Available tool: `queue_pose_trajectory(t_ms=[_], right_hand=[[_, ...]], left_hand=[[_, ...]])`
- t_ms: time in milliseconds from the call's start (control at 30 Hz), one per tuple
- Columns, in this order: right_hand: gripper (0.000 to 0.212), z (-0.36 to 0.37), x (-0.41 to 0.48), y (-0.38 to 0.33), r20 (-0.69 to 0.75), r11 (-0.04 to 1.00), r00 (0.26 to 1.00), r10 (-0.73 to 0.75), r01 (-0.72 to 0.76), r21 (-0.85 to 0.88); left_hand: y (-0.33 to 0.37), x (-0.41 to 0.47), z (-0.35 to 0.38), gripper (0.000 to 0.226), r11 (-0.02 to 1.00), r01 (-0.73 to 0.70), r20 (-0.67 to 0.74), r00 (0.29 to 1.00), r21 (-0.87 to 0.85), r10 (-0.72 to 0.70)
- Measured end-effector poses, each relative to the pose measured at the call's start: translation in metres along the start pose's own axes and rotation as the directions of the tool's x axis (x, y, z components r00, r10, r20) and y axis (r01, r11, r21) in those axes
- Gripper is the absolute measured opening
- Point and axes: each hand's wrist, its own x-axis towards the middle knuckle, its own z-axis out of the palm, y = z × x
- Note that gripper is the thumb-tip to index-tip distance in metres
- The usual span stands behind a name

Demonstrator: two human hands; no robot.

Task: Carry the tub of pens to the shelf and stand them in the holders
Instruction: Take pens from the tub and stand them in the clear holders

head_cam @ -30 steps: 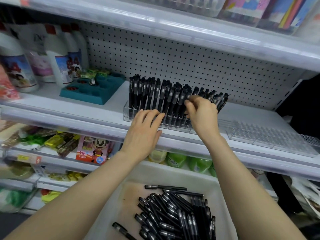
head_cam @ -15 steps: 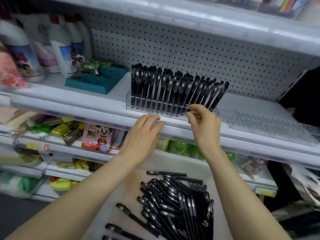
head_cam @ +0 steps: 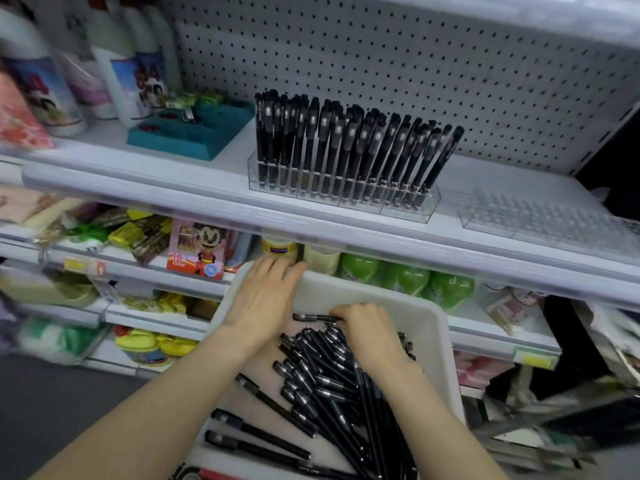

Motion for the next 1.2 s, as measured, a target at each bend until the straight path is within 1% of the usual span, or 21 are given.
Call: queue_pose_trajectory(t_ms=[67, 133, 200, 267, 367, 400, 467, 567, 700, 833, 933, 1000, 1067, 1133, 1200], right_hand=[[0.035, -0.001, 0.0, -0.01, 0.108, 0.991, 0.994, -0.017, 0.031, -0.127], [0.037, -0.002, 0.002, -0.016, 0.164, 0.985, 0.986, -0.011, 0.039, -0.167], [0.035, 0.0, 0.005, -0.019, 0.187, 0.983, 0.982, 0.005, 0.029, -0.182], [0.027, 0.002, 0.005, -0.02, 0.217, 0.983, 0.976, 0.026, 0.014, -0.183], [0.013, 0.004, 0.005, -0.016, 0.252, 0.988, 0.966, 0.061, -0.023, -0.153], [0.013, 0.003, 0.005, -0.013, 0.255, 0.992, 0.964, 0.074, -0.046, -0.116], [0.02, -0.002, 0.004, -0.006, 0.255, 0.996, 0.963, 0.09, -0.093, 0.0], [0.025, -0.021, 0.001, 0.002, 0.2, 0.967, 0.976, 0.089, -0.133, 0.218], [0.015, -0.063, 0.003, 0.011, 0.1, 0.895, 0.993, 0.061, -0.099, 0.435], [0.003, -0.108, 0.009, 0.024, -0.052, 0.778, 0.994, 0.1, -0.045, 0.626], [0.003, -0.136, 0.02, 0.031, -0.138, 0.672, 0.973, 0.183, -0.022, 0.74], [0.003, -0.153, 0.03, 0.034, -0.213, 0.642, 0.954, 0.213, 0.028, 0.766], [0.011, -0.168, 0.04, 0.036, -0.298, 0.649, 0.922, 0.246, 0.072, 0.757], [0.017, -0.181, 0.049, 0.034, -0.391, 0.664, 0.875, 0.285, 0.114, 0.739], [0.015, -0.191, 0.059, 0.031, -0.491, 0.688, 0.807, 0.329, 0.152, 0.71]], left_hand=[[0.0, 0.001, 0.001, 0.064, 1.0, 0.008, 0.002, 1.0, -0.003, -0.008], [0.0, 0.001, 0.001, 0.063, 1.0, 0.011, -0.002, 1.0, -0.011, -0.011], [0.0, -0.001, 0.001, 0.06, 1.0, 0.013, -0.007, 1.0, -0.019, -0.013], [0.0, -0.002, 0.0, 0.058, 0.999, 0.016, -0.001, 1.0, -0.028, -0.016], [0.001, -0.001, -0.001, 0.057, 0.999, 0.033, 0.015, 0.999, -0.023, -0.032], [0.001, -0.002, -0.002, 0.058, 0.999, 0.036, 0.018, 0.999, -0.026, -0.036], [0.001, -0.002, -0.003, 0.058, 0.999, 0.039, 0.022, 0.999, -0.037, -0.038], [-0.001, -0.003, -0.002, 0.056, 0.998, 0.035, 0.022, 0.999, -0.056, -0.034], [0.005, -0.001, -0.014, 0.058, 0.994, 0.017, -0.003, 1.0, -0.108, -0.018], [0.015, 0.02, -0.041, 0.057, 0.991, -0.082, -0.123, 0.99, -0.107, 0.069], [0.019, 0.049, -0.059, 0.058, 0.993, -0.102, -0.203, 0.975, -0.056, 0.089], [0.02, 0.069, -0.066, 0.063, 0.995, -0.102, -0.228, 0.969, -0.013, 0.096], [0.017, 0.086, -0.068, 0.067, 0.995, -0.094, -0.238, 0.967, 0.019, 0.096], [0.013, 0.097, -0.067, 0.07, 0.996, -0.081, -0.245, 0.966, 0.04, 0.088], [0.009, 0.104, -0.064, 0.069, 0.996, -0.074, -0.254, 0.963, 0.054, 0.085]])
